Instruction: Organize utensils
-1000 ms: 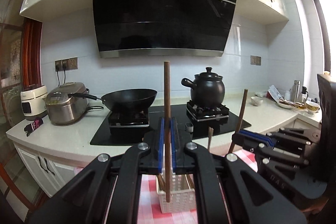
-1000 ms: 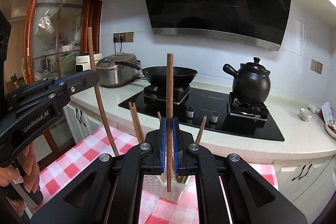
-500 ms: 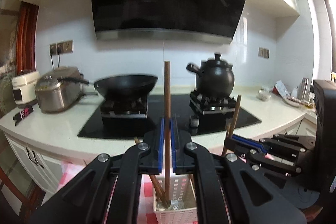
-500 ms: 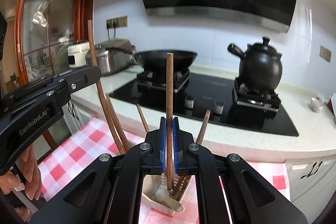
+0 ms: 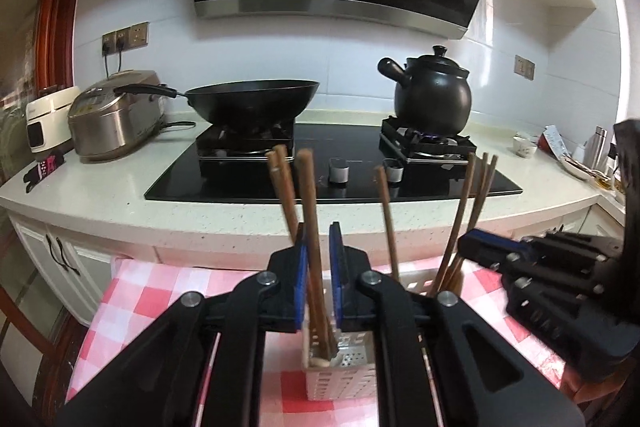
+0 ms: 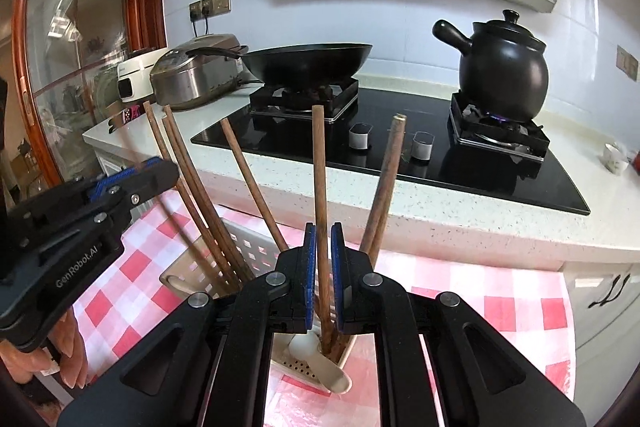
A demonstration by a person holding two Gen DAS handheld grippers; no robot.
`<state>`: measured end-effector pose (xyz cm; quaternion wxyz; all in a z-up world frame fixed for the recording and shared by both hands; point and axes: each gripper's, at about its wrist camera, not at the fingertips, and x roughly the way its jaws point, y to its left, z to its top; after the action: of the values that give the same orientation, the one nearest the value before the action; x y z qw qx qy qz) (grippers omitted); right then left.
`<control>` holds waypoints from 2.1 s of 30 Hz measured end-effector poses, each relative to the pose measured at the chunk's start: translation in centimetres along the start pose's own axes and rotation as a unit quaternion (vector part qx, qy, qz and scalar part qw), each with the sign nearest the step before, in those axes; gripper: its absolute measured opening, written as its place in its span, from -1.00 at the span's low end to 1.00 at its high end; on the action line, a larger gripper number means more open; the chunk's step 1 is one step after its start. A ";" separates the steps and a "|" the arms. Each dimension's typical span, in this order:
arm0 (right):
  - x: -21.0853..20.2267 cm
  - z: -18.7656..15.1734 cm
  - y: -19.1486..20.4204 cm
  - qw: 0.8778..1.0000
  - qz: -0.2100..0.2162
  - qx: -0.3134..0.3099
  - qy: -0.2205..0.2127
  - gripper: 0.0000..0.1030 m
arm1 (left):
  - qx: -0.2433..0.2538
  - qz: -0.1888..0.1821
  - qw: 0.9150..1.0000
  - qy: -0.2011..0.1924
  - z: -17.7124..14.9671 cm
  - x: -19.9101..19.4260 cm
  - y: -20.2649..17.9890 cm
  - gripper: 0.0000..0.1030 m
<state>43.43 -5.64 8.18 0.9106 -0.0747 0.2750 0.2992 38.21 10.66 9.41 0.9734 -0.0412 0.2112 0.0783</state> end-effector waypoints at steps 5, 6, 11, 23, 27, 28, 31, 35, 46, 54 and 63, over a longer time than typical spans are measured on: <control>-1.1 0.0 -0.2 1.000 -0.003 0.007 -0.007 -0.77 | -0.004 0.007 1.000 -0.006 -0.4 -1.1 0.9 -0.51; -1.4 0.0 -0.2 1.000 -0.003 0.009 -0.008 -0.77 | -0.005 0.007 1.000 -0.007 -0.5 -1.4 1.0 -0.45; -3.2 -0.1 0.5 1.000 -0.008 0.004 -0.015 -0.73 | -0.002 0.014 1.000 -0.026 -0.8 -4.0 1.4 0.06; -10.4 -1.8 1.0 0.997 -0.016 0.028 -0.064 -0.14 | 0.013 0.029 0.996 -0.081 -1.2 -12.4 2.0 0.91; -12.8 -2.5 1.3 0.996 -0.017 0.034 -0.084 0.08 | 0.019 0.019 0.996 -0.084 -1.6 -14.5 1.8 0.91; -13.4 -2.7 1.5 0.995 -0.017 0.034 -0.089 0.12 | 0.020 0.019 0.996 -0.083 -1.7 -14.7 1.6 0.91; -15.1 -3.3 2.1 0.993 -0.019 0.033 -0.107 0.30 | 0.021 0.016 0.996 -0.086 -2.6 -16.1 1.4 0.91; -16.8 -4.4 2.9 0.991 -0.023 0.029 -0.125 0.43 | 0.023 0.013 0.995 -0.093 -3.8 -17.1 1.0 0.91; -17.7 -7.8 2.5 0.991 0.025 0.014 -0.130 0.63 | 0.048 -0.041 0.995 -0.077 -6.7 -17.5 1.0 0.91; -16.6 -10.3 2.4 0.992 0.039 0.005 -0.124 0.64 | 0.043 -0.071 0.995 -0.051 -8.9 -16.6 0.7 0.91; -15.4 -11.4 2.3 0.993 0.028 0.002 -0.117 0.64 | 0.040 -0.081 0.995 -0.035 -9.9 -16.2 0.2 0.91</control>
<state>26.53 -14.94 7.15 0.9280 -0.0292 0.1694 0.3306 19.58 7.55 7.20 0.9842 -0.0167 0.1759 -0.0079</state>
